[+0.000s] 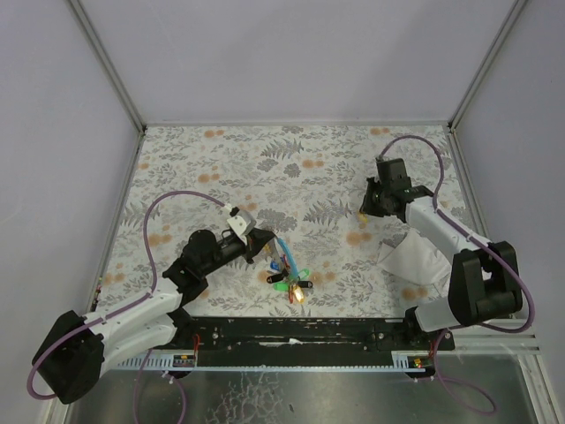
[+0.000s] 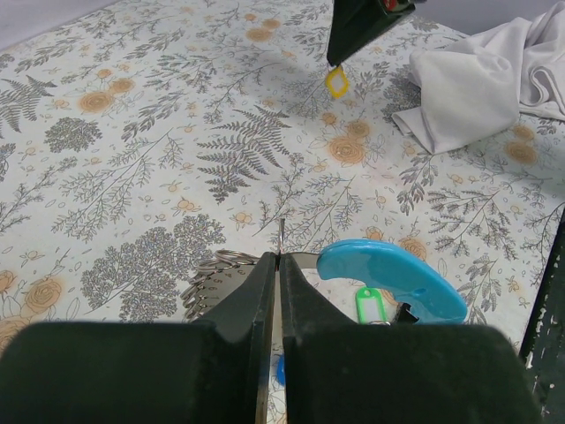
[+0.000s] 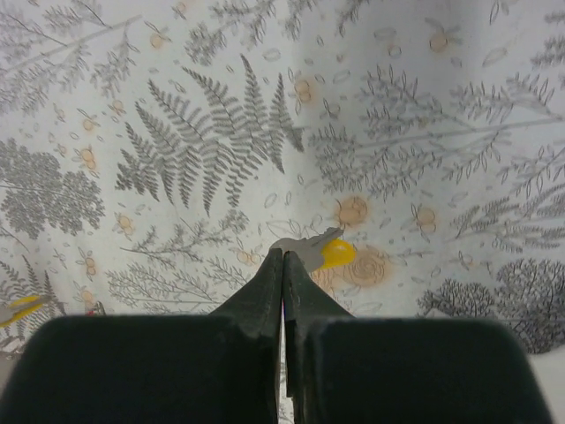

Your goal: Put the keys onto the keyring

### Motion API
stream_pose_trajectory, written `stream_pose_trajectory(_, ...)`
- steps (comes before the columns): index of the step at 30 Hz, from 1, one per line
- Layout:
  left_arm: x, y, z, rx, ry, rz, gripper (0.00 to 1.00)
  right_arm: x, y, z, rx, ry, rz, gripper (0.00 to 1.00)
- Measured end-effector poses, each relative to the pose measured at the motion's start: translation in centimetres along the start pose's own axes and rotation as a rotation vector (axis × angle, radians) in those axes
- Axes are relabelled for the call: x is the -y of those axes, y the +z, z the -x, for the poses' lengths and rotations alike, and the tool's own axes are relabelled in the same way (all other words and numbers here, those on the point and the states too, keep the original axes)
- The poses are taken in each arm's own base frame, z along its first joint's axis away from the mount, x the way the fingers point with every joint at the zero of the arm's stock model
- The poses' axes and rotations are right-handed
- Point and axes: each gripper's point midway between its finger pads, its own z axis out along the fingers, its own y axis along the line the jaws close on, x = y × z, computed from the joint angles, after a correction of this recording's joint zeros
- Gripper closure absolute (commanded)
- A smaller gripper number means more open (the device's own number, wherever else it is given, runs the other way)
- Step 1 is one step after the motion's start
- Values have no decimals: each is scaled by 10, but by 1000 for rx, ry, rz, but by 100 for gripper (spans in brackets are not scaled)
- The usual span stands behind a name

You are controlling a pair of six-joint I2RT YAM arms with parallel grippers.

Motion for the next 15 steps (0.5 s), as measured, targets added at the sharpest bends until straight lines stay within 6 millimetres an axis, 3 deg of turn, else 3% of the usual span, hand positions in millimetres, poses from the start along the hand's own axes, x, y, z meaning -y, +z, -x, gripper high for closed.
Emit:
stream_pose_trajectory(4,1,0,0,-1,0,-8,100,9,1,-28,-52,37,-14,100)
stream_pose_trajectory(10,1,0,0,-2,0,-9,100,21,9,-95,-184,100,-37,98)
stream_pose_trajectory(15,1,1,-1,-6,-2,-9,100,-2,6,-116,-191,106,8,97)
